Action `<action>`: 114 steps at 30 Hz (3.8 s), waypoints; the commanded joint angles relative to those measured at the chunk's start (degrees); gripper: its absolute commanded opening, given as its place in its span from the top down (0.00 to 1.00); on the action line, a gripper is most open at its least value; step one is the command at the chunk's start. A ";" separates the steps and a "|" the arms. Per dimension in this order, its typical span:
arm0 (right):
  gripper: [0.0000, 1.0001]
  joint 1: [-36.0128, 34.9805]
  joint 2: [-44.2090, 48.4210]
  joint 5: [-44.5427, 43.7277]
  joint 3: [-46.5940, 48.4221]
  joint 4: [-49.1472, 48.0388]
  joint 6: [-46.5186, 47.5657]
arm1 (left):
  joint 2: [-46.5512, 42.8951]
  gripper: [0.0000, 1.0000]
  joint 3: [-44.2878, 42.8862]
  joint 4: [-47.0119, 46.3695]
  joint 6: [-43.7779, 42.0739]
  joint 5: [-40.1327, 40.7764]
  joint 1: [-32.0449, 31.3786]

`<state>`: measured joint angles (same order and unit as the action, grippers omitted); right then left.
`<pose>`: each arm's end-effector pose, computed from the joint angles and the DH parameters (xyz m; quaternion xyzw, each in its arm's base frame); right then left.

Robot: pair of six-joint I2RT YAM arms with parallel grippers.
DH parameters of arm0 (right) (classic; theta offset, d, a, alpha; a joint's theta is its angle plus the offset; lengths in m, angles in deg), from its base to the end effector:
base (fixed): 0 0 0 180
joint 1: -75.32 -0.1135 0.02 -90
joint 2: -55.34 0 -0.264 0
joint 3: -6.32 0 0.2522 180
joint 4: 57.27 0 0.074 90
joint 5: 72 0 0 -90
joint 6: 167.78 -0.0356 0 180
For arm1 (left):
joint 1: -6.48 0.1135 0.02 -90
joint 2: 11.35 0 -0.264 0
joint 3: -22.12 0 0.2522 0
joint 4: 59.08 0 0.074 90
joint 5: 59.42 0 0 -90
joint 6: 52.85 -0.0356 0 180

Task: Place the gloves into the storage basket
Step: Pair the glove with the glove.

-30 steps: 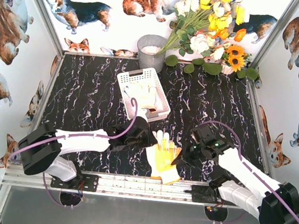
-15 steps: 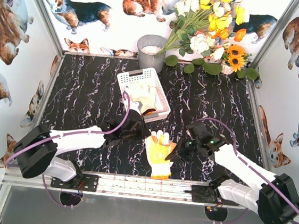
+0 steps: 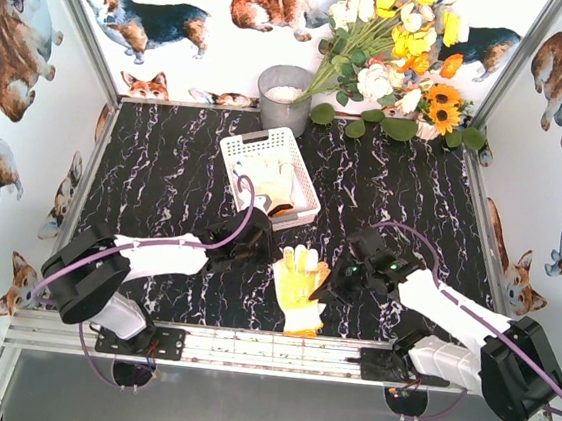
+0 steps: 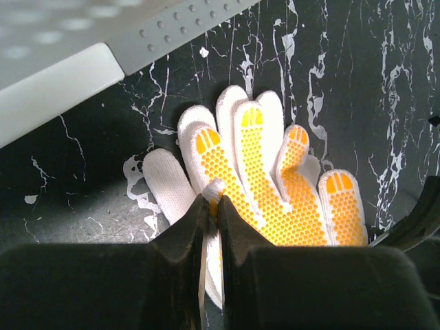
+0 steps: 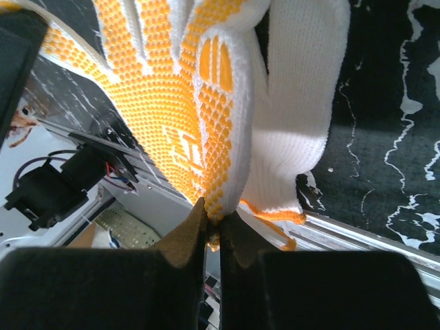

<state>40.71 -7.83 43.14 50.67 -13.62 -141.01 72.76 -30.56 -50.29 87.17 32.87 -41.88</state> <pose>0.1467 0.1196 0.1735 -0.1841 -0.9314 -0.3140 0.0067 0.1949 -0.2171 0.1738 -0.0215 0.9067 -0.3066 0.2887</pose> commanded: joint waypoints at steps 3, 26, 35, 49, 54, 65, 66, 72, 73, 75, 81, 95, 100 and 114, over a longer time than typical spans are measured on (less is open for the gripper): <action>1.00 -1.07 0.14 -0.94 -1.58 0.07 0.83 | 1.21 1.00 -0.83 -3.06 -0.54 2.01 0.46; 1.00 -2.90 -6.27 -3.00 -2.29 -3.72 1.00 | 4.82 1.00 -1.38 -2.54 -2.02 5.38 0.46; 1.00 -2.92 -6.03 -5.81 -2.45 -3.74 0.60 | 6.21 1.00 -2.28 -3.74 -2.51 6.41 0.46; 1.00 -2.92 -8.52 -7.70 -2.62 -4.63 1.58 | 5.99 1.00 -1.45 -1.92 -1.68 8.27 0.41; 0.80 -2.92 -5.44 -6.84 -2.41 -4.80 2.35 | 4.68 0.84 -2.15 -0.81 -3.55 7.46 0.46; 0.48 -2.60 6.91 -19.42 0.63 8.18 6.79 | -0.84 0.50 -7.26 5.03 -9.38 1.60 0.28; 0.49 -2.38 7.19 -20.04 1.02 8.59 7.21 | -0.98 0.52 -7.68 5.06 -9.75 0.63 0.16; 0.64 -2.03 4.78 -18.83 0.70 4.75 7.15 | 2.04 0.62 -10.48 1.13 -10.44 -4.87 -1.15; 0.67 -2.04 3.95 -18.63 0.56 4.07 7.01 | 3.07 0.64 -10.96 0.39 -10.28 -5.53 -1.27; 0.71 -2.04 1.90 -17.87 0.51 2.84 7.08 | 5.09 0.68 -11.93 -1.14 -9.90 -6.88 -1.51; 0.78 -1.95 -4.54 -16.28 1.87 0.51 8.70 | 9.97 0.74 -13.77 -5.78 -8.85 -10.12 -1.74; 0.84 -1.95 -10.82 -16.55 3.58 -1.96 11.10 | 18.04 0.79 -14.83 -6.08 -9.42 -6.94 -1.74; 0.84 -1.95 -10.46 -17.81 3.29 -0.25 11.79 | 15.91 0.81 -12.72 -1.67 -9.91 0.92 -1.65; 0.82 -1.95 -5.65 -17.49 3.13 4.24 12.78 | 12.63 0.77 -12.50 1.88 -10.07 1.82 -1.73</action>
<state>38.68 -17.19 27.58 52.44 -11.52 -129.77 88.37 -42.49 -50.31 77.99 34.29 -43.34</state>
